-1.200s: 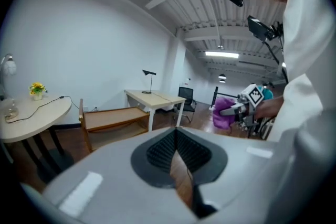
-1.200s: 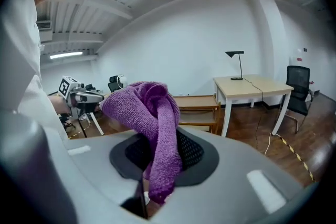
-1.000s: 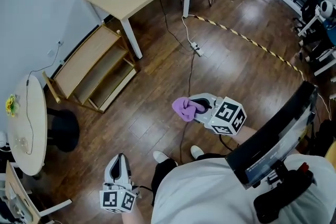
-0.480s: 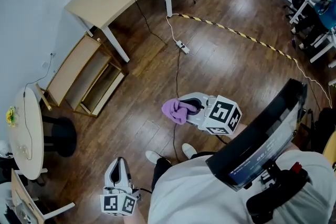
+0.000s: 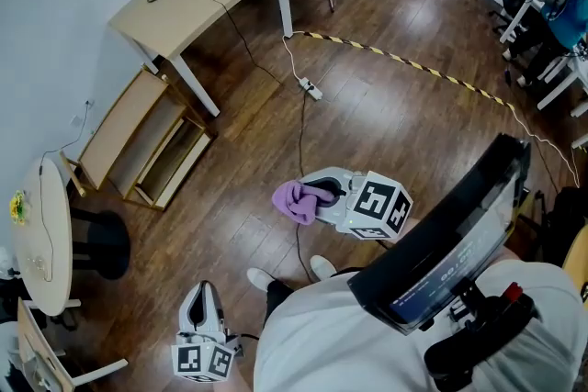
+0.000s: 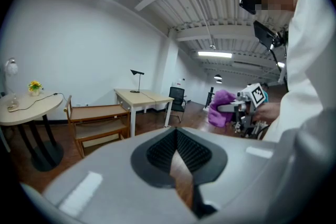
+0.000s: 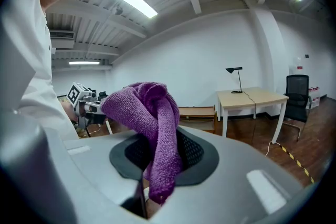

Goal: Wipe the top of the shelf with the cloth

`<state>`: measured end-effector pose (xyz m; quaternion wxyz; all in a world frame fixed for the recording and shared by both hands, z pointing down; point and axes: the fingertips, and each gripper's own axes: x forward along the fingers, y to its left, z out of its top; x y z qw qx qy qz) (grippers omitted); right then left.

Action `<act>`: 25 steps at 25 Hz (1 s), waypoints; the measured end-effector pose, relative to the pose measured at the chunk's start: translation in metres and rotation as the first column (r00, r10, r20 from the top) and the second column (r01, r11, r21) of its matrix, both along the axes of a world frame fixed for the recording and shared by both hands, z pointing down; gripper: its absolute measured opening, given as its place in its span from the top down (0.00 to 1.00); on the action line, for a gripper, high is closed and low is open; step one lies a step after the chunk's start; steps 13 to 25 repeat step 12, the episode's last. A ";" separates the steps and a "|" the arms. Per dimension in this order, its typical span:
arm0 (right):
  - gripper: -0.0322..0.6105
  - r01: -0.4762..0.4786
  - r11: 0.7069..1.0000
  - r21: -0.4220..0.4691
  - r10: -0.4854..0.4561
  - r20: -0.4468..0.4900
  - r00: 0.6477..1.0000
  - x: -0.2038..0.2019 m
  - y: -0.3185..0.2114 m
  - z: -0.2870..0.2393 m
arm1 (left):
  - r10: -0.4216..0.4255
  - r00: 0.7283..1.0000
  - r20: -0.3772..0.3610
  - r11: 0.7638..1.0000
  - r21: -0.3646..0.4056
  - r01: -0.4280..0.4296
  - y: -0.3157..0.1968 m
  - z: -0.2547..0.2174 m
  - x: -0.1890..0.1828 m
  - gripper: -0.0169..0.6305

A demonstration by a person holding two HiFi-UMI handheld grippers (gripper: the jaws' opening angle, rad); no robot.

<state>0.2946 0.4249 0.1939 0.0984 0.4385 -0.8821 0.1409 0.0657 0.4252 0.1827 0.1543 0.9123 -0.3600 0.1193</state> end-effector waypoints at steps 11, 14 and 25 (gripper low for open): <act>0.82 0.029 1.000 -0.004 -0.029 -0.027 0.999 -0.002 0.005 0.000 | 0.012 1.000 0.008 1.000 0.008 -0.012 0.004 0.000 0.003 0.94; 0.82 0.033 0.999 -0.005 -0.033 -0.028 0.999 -0.002 0.005 0.000 | 0.014 1.000 0.009 1.000 0.009 -0.014 0.004 0.000 0.003 0.94; 0.82 0.033 0.999 -0.005 -0.033 -0.028 0.999 -0.002 0.005 0.000 | 0.014 1.000 0.009 1.000 0.009 -0.014 0.004 0.000 0.003 0.94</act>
